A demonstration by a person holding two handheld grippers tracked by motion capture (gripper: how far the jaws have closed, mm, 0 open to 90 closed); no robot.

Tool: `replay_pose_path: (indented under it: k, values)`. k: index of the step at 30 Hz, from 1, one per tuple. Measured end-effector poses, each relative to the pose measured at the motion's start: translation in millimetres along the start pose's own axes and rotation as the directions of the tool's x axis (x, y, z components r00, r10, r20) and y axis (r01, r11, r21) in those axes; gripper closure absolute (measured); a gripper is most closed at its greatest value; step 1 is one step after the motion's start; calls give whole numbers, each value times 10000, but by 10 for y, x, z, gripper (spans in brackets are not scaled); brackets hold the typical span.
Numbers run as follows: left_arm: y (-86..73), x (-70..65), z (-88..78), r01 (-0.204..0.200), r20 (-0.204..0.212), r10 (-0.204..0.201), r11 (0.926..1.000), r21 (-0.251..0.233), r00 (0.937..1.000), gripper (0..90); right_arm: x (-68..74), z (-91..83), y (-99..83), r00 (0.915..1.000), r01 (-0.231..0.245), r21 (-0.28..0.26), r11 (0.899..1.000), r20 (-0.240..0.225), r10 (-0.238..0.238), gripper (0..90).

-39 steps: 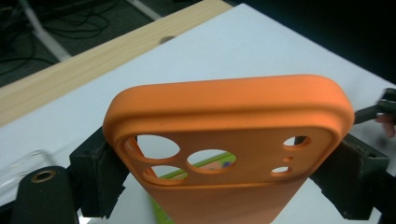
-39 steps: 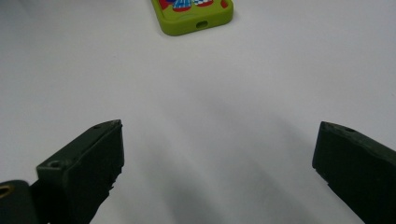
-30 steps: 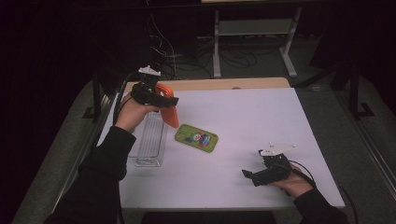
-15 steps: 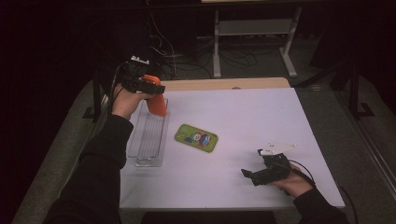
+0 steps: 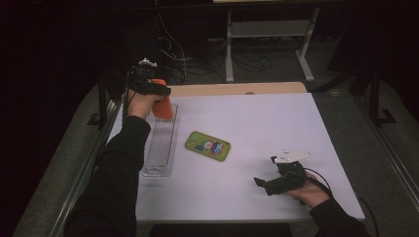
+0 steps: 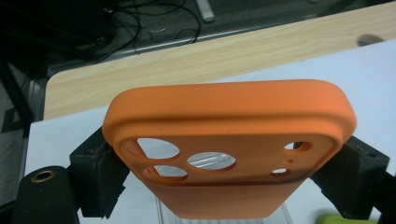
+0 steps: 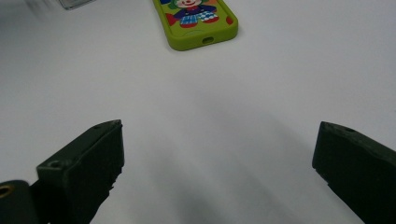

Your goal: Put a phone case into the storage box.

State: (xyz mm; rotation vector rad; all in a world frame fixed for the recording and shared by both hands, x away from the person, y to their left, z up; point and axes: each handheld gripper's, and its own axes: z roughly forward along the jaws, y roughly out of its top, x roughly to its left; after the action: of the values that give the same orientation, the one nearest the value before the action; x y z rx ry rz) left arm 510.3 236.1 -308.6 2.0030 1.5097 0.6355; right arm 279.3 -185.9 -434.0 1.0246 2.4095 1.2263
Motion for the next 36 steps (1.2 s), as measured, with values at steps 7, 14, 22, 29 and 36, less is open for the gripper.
replay_pose_path:
  k: [7,14,22,29,36]
  values:
    - [-12,-30,163,-5,-443,26,9989,461,9990,140,12,-38,10,10000,-6,-178,9998,-15,6,13]
    - [-15,-75,276,117,-678,-75,9980,615,9977,138,26,-43,12,10000,70,-147,9999,-46,-70,13]
    - [-41,-98,436,269,-910,-190,9960,857,9957,136,20,-44,11,9999,97,-175,9998,-39,-98,14]
    - [-49,-172,505,282,-1093,-190,9961,836,9938,133,17,-51,10,10000,9,-210,9998,-67,-10,14]
    - [-49,-194,536,272,-1300,-181,9973,683,9913,126,19,-50,9,10000,6,-205,9998,-78,-7,14]
